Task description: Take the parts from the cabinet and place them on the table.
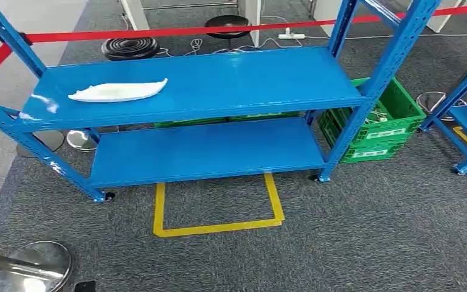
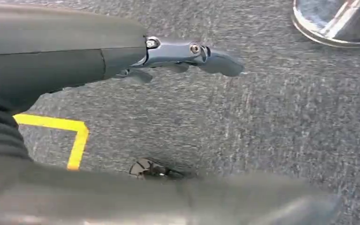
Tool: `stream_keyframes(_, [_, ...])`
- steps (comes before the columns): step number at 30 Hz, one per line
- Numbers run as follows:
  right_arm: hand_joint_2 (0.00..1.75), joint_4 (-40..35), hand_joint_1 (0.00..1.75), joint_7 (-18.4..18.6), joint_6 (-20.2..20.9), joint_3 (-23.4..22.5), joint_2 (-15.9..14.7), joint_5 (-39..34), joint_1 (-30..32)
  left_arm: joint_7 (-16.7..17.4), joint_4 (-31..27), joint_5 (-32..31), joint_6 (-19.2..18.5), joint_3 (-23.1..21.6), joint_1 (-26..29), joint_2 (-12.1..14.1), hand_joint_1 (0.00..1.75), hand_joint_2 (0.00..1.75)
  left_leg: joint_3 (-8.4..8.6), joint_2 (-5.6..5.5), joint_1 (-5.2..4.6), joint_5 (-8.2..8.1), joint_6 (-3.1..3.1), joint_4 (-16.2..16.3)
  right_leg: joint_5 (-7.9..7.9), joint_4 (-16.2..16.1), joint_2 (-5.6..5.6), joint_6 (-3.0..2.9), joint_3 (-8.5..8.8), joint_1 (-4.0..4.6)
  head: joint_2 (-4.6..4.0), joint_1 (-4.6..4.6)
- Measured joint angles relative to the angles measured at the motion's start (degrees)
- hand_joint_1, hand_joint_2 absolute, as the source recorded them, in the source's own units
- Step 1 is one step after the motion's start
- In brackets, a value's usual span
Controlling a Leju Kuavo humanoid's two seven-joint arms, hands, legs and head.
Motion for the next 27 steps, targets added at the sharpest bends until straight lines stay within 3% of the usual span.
stream_keyframes(5, [0.0, 0.0, 0.0, -0.7, 2.7, 0.7, 0.0, -1.1, -0.7, -0.1, -0.6, 1.6, -1.8, 2.2, 0.4, 0.3, 0.0, 1.75, 0.0, 0.0, -0.02, -0.03, 0.11, 0.1, 0.1, -0.3, 0.0, 0.16, 0.14, -0.02, 0.0, 0.02])
stream_keyframes(6, [1.75, 0.0, 0.0, -0.6, 3.2, 0.6, 0.0, -1.5, -0.8, -0.1, -0.7, 2.0, -2.2, 2.6, 0.4, 0.3, 0.0, 1.75, -0.01, 0.0, -0.02, -0.03, 0.12, 0.1, 0.13, -0.4, 0.0, 0.19, 0.14, -0.03, 0.0, 0.0])
stream_keyframes(12, [1.75, 0.0, 0.0, -1.0, 5.7, 0.2, -0.4, -4.6, -1.7, -0.4, -1.4, 4.3, -5.4, 5.4, 0.4, 0.4, 0.0, 1.75, -0.02, 0.0, -0.03, -0.02, 0.24, 0.1, 0.18, -0.6, 0.0, 0.27, 0.24, -0.04, 0.0, 0.0])
stream_keyframes(15, [1.75, 0.0, 0.0, -1.2, 7.8, -0.4, -0.8, -6.2, -2.6, -0.6, -1.4, 5.9, -11.5, 6.8, 0.4, 0.6, 0.0, 1.75, -0.03, 0.0, -0.04, 0.01, 0.32, 0.1, 0.22, -0.6, 0.0, 0.33, 0.25, -0.05, 0.0, 0.0])
stream_keyframes(20, [1.75, 0.0, 0.0, -1.3, 8.3, -0.6, -1.2, -6.4, -3.5, -0.6, -1.4, 6.3, -12.9, 8.1, 0.2, 0.8, 0.0, 1.75, -0.03, 0.0, -0.04, 0.03, 0.37, 0.1, 0.27, -0.7, 0.0, 0.41, 0.29, -0.05, 0.0, 0.0])
stream_keyframes(21, [1.75, 0.0, 0.0, -1.3, 8.3, -0.7, -1.2, -6.4, -3.5, -0.6, -1.4, 6.3, -12.9, 8.2, 0.3, 0.9, 0.0, 0.0, -0.03, 0.0, -0.04, 0.02, 0.38, 0.1, 0.27, -0.7, 0.0, 0.41, 0.29, -0.05, 0.0, 0.02])
stream_keyframes(22, [1.75, 0.0, 0.0, -1.3, 8.4, -0.7, -1.2, -6.4, -3.6, -0.6, -1.4, 6.3, -13.0, 8.3, 0.3, 0.9, 0.0, 0.0, -0.03, 0.0, -0.05, 0.02, 0.38, 0.1, 0.27, -0.7, 0.0, 0.41, 0.29, -0.05, 0.0, 0.0])
stream_keyframes(23, [0.0, 0.0, 0.0, -1.4, 8.4, -0.7, -1.3, -6.5, -3.6, -0.6, -1.4, 6.3, -13.1, 8.5, 0.2, 0.9, 0.0, 0.0, -0.03, 0.0, -0.05, 0.01, 0.39, 0.1, 0.27, -0.7, 0.0, 0.41, 0.3, -0.05, 0.0, 0.02])
stream_keyframes(27, [0.0, 0.0, 0.0, -1.6, 10.1, -0.9, -1.4, -8.0, -3.9, -1.1, -1.4, 6.7, -17.9, 8.8, 0.2, 1.1, 0.0, 0.0, -0.05, 0.01, -0.07, 0.01, 0.43, 0.1, 0.27, -0.7, 0.0, 0.41, 0.3, -0.06, 0.0, 0.02])
